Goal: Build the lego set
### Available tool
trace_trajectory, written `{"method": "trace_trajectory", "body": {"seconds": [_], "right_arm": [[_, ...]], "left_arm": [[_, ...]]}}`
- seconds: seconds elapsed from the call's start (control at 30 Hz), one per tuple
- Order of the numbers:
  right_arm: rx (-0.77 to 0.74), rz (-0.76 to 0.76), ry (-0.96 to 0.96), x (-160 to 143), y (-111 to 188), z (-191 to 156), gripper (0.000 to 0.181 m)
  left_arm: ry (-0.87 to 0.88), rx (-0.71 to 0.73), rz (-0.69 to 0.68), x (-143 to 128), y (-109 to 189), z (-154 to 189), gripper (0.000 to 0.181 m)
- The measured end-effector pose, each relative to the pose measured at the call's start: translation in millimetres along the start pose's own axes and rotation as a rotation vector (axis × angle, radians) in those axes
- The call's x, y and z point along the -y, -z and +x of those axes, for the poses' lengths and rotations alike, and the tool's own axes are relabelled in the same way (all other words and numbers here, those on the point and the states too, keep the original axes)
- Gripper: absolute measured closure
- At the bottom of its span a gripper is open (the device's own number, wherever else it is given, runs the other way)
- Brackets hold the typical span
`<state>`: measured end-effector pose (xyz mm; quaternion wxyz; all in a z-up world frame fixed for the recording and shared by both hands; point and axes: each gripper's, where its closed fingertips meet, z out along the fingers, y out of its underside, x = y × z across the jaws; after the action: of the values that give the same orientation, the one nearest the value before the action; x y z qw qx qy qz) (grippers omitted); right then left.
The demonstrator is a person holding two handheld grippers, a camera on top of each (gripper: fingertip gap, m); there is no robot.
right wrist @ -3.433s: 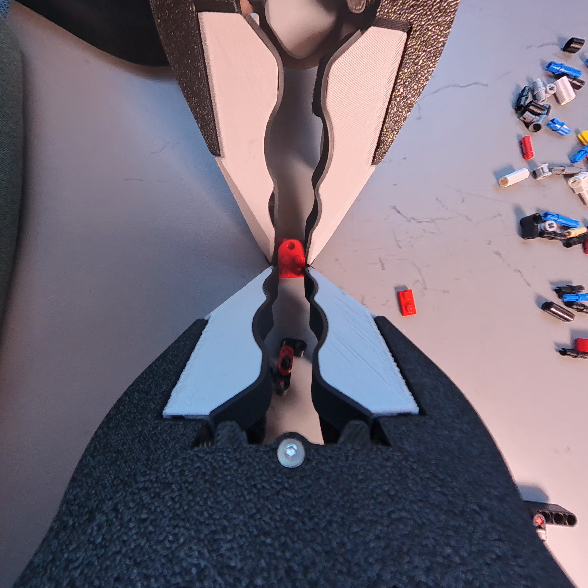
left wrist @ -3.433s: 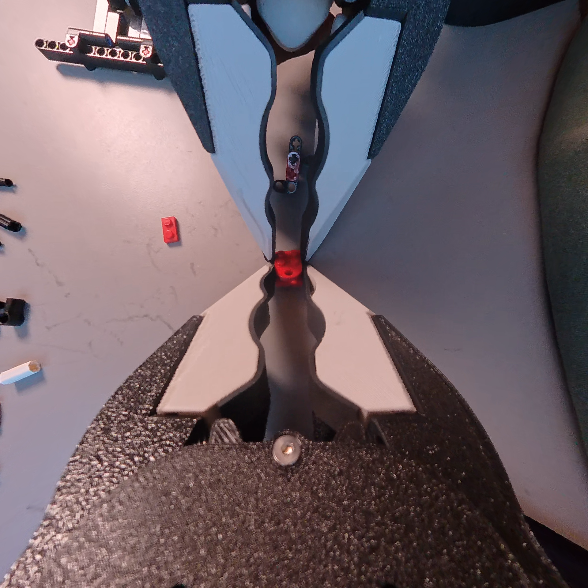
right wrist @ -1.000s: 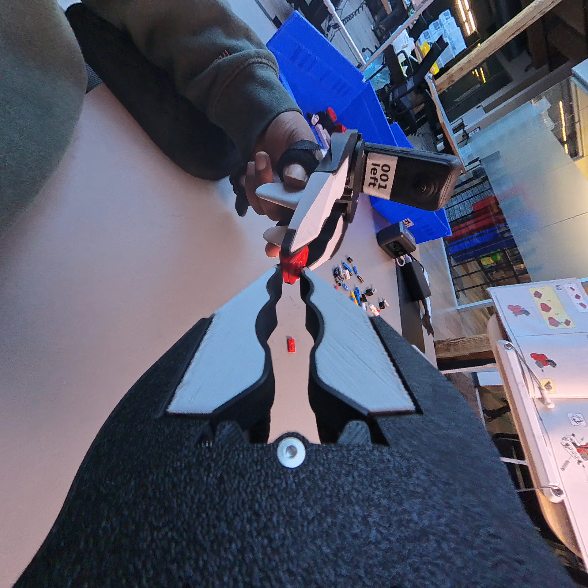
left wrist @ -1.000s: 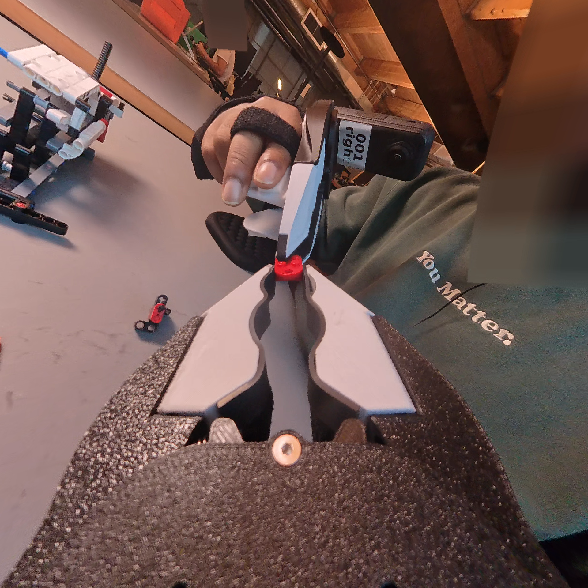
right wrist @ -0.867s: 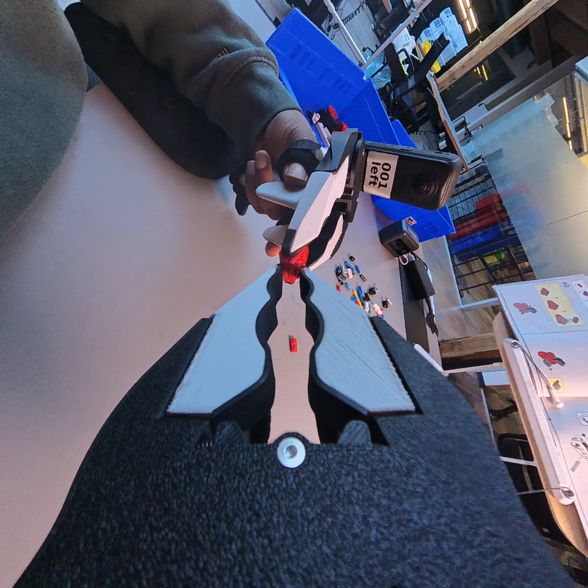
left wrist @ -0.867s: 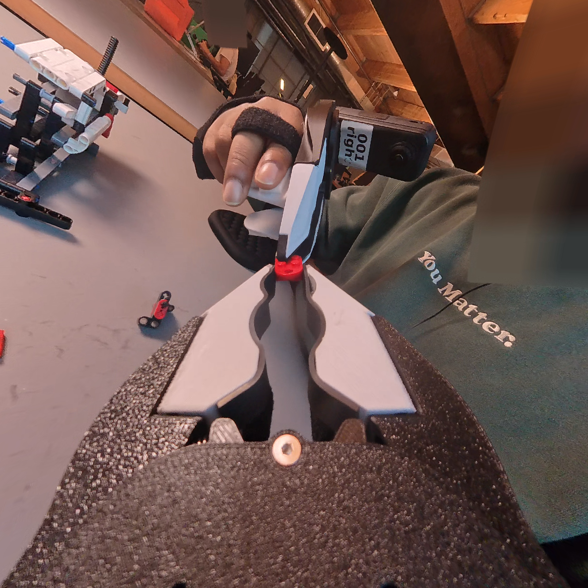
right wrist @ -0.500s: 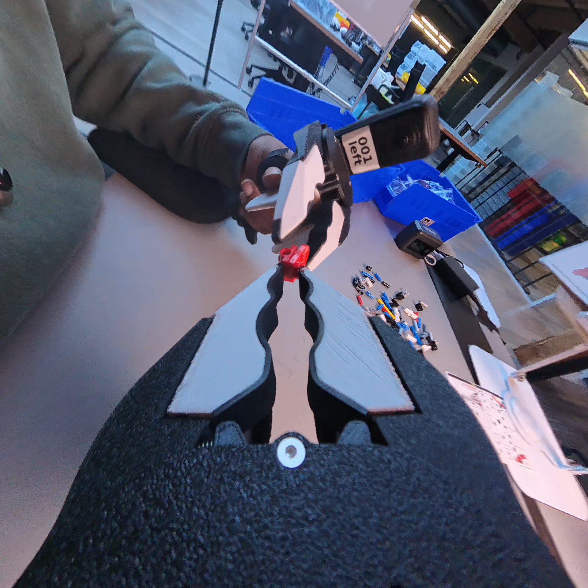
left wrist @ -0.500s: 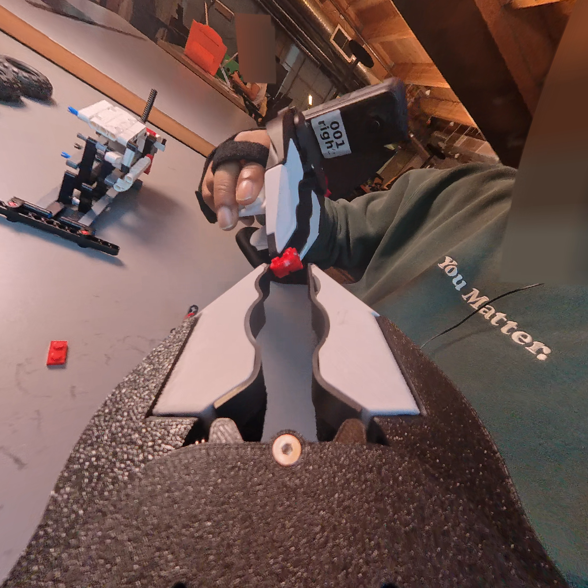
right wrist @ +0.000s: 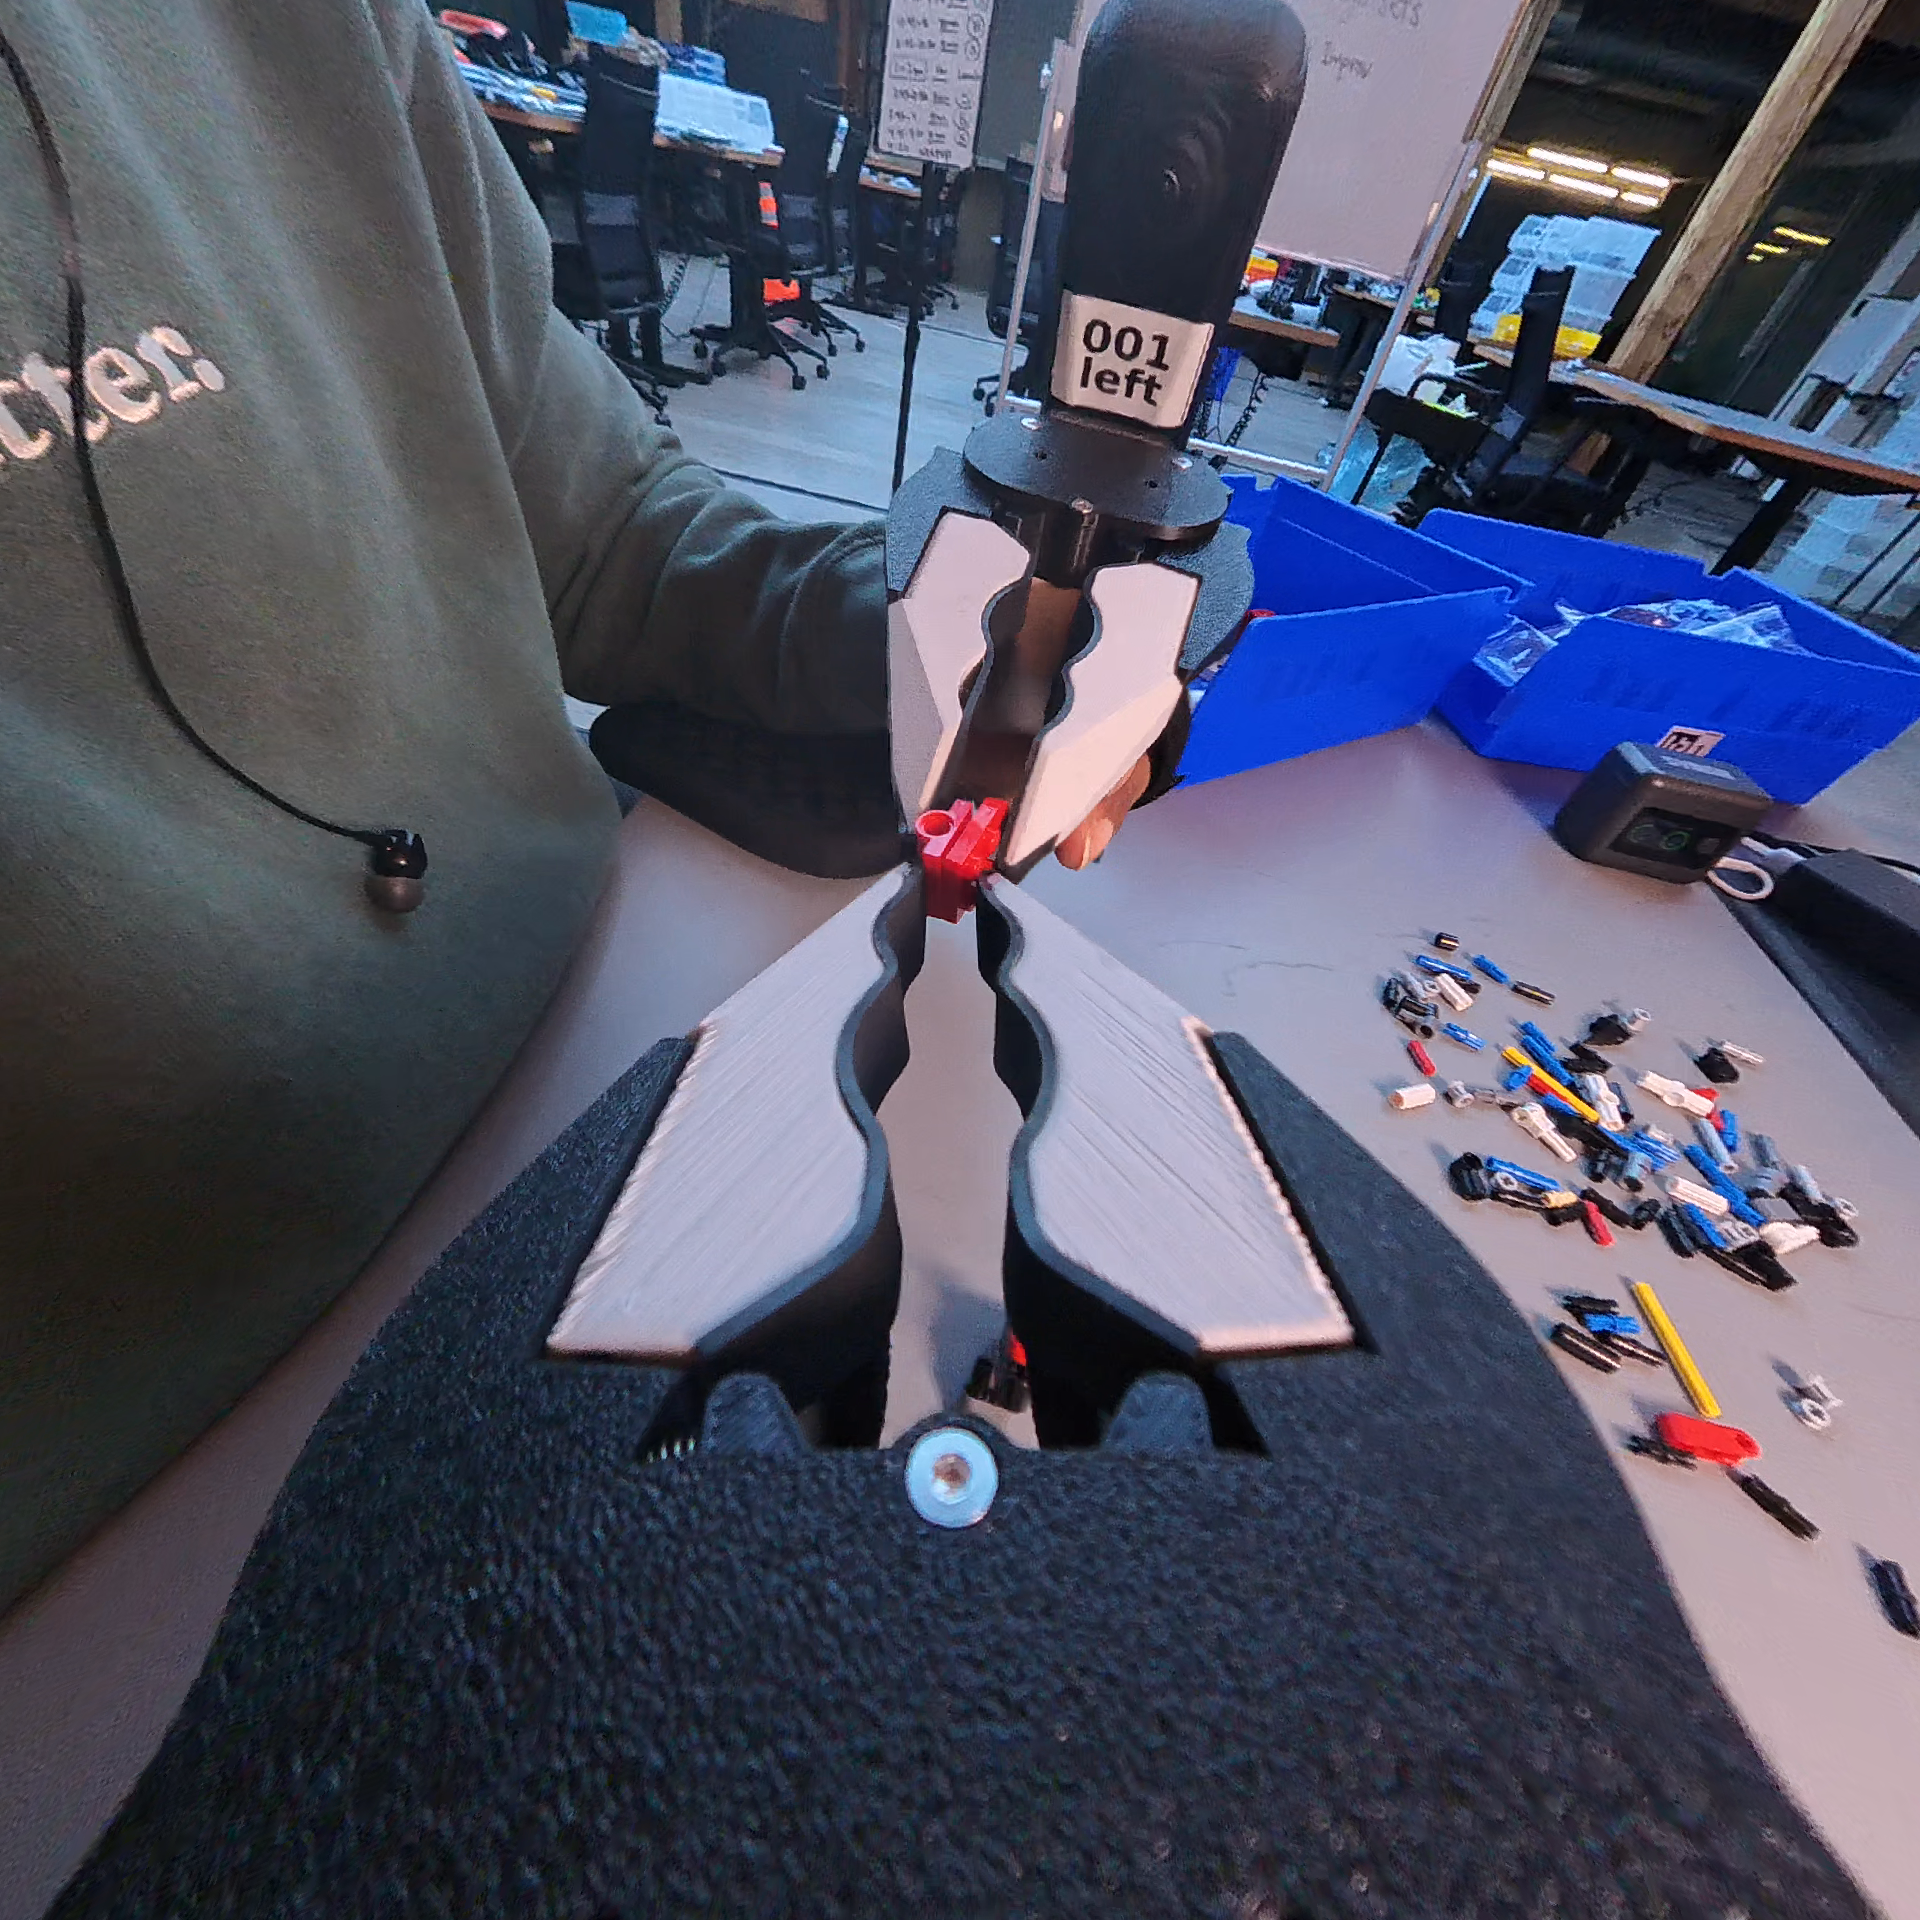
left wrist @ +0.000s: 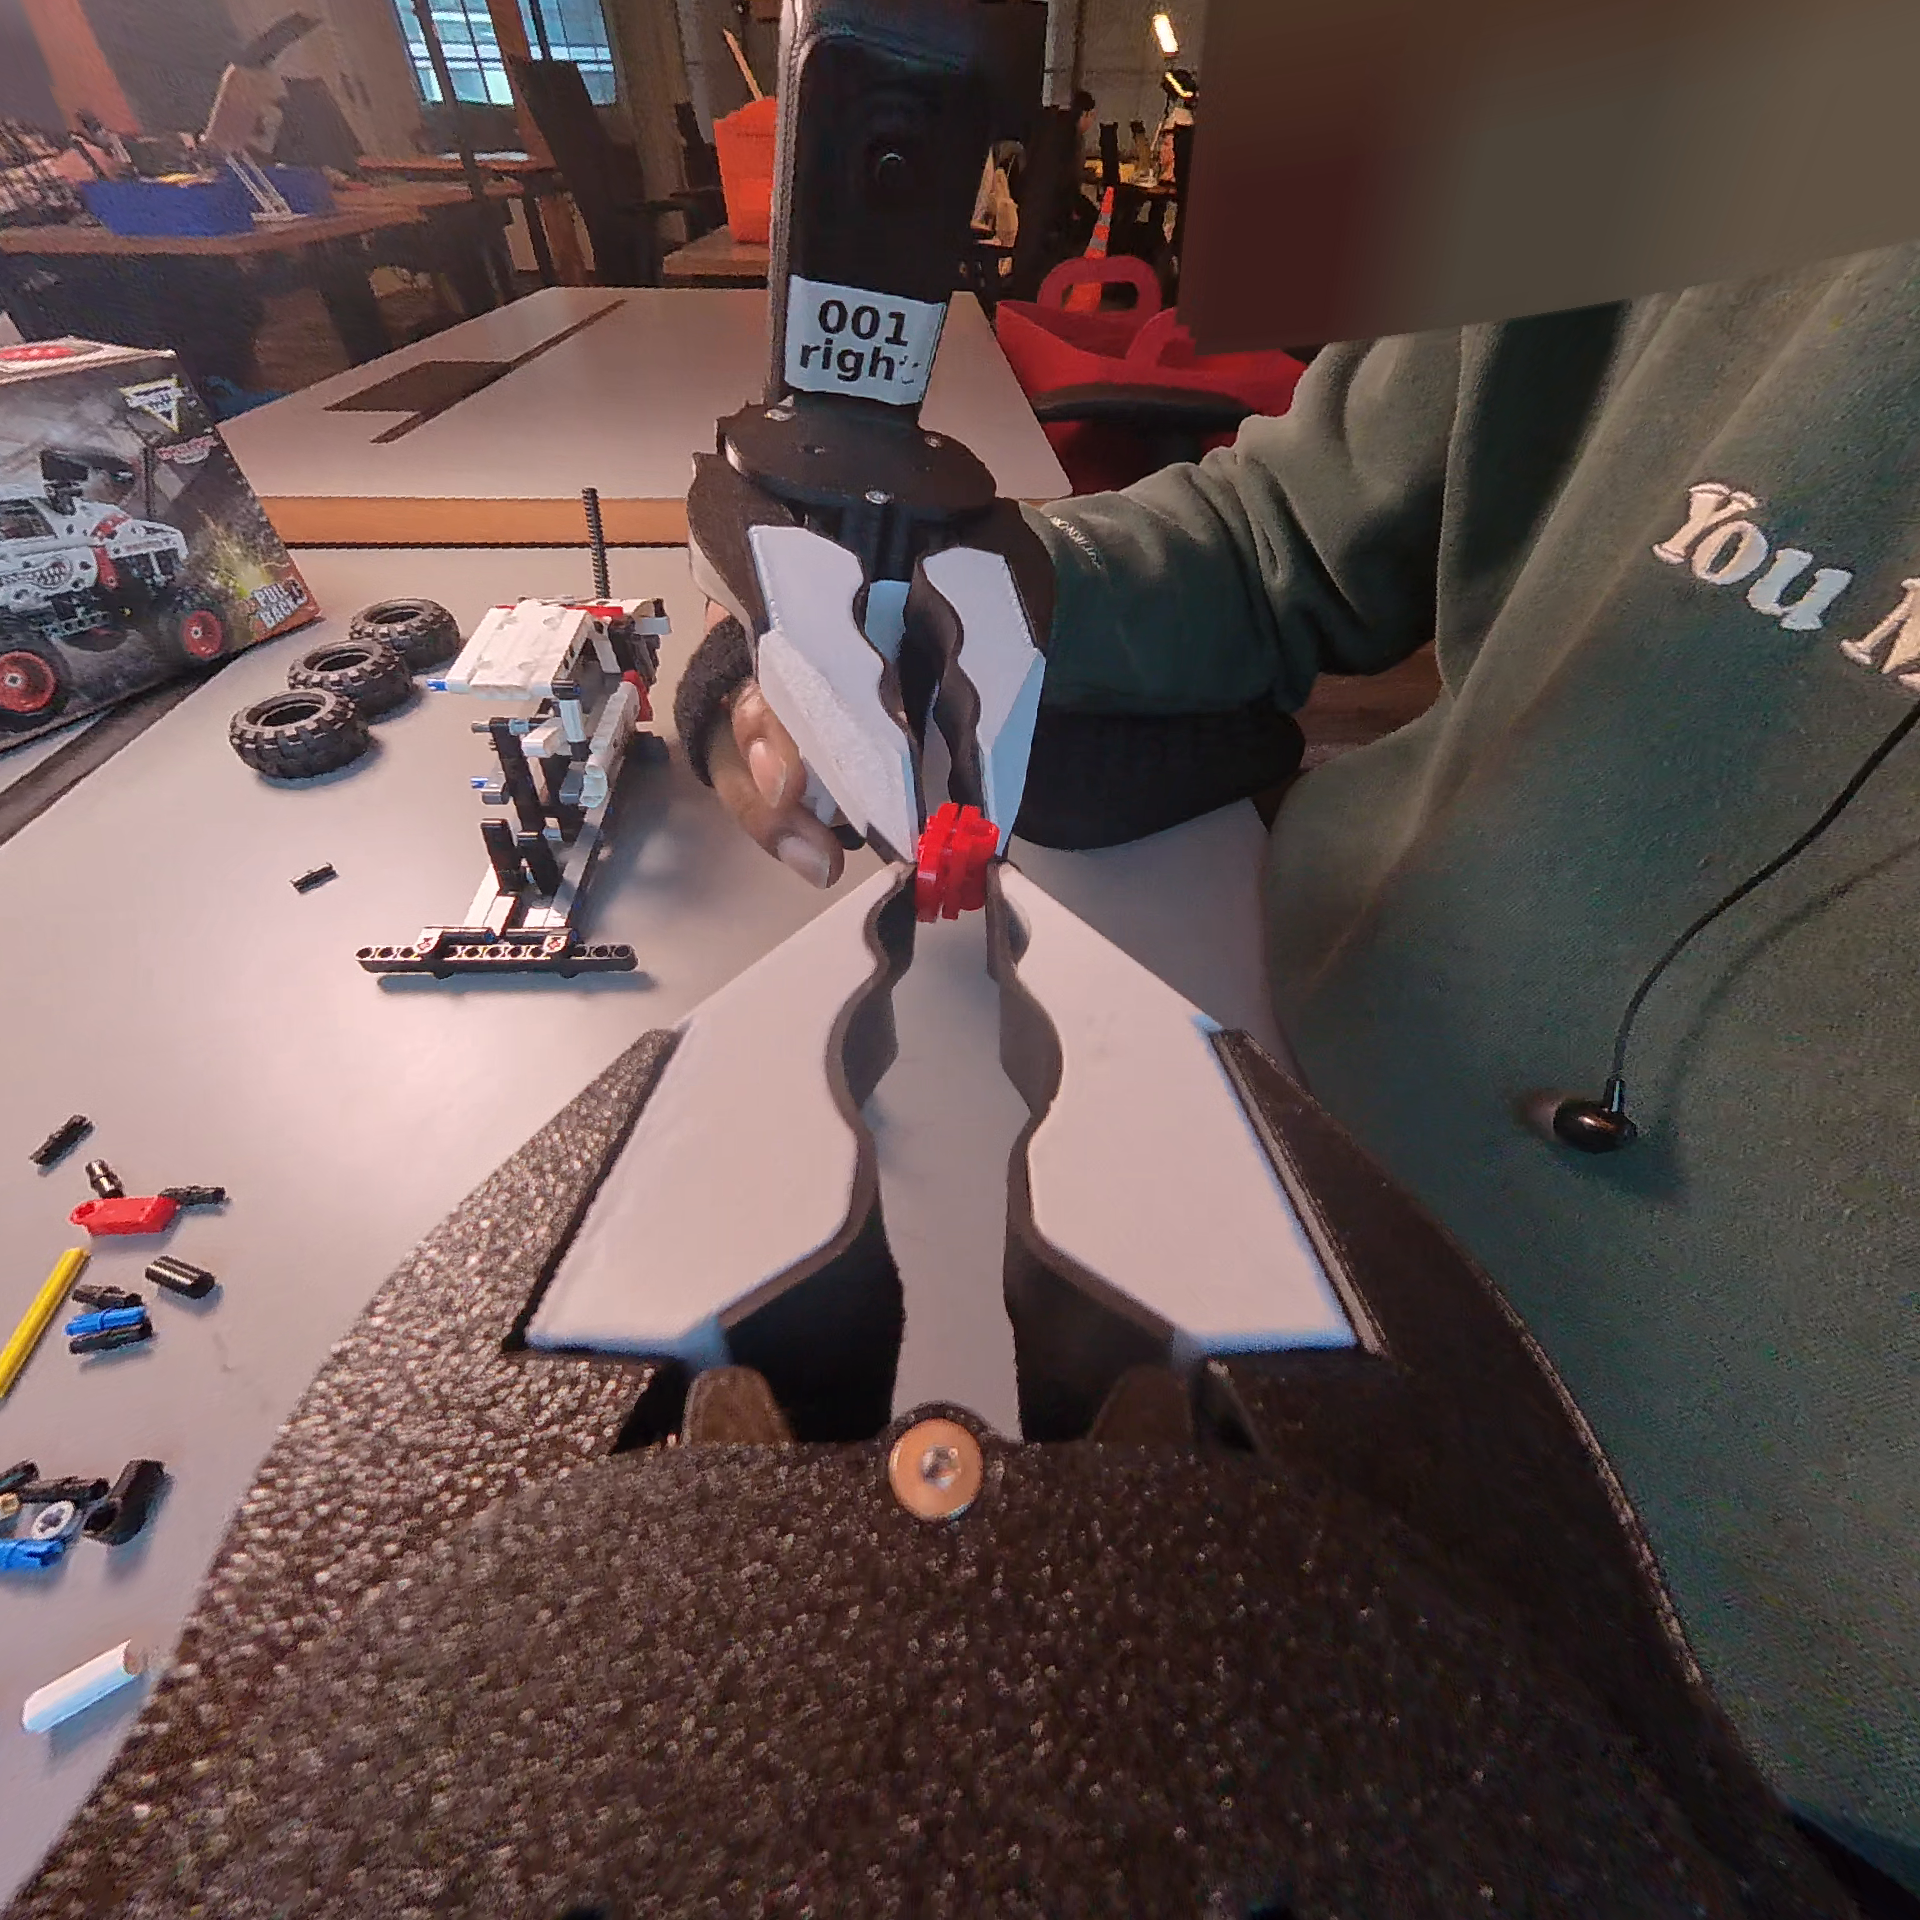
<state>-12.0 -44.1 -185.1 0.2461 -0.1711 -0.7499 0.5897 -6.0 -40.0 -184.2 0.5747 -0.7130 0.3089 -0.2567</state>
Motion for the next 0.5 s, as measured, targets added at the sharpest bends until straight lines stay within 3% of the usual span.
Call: {"method": "trace_trajectory", "body": {"seconds": [0.5], "right_arm": [[0.007,-0.038,-0.101,-16.0,0.5,3.9,0.172]], "left_arm": [[-0.079,0.035,-0.038,-15.4,-4.0,-4.6,0.172]]}}
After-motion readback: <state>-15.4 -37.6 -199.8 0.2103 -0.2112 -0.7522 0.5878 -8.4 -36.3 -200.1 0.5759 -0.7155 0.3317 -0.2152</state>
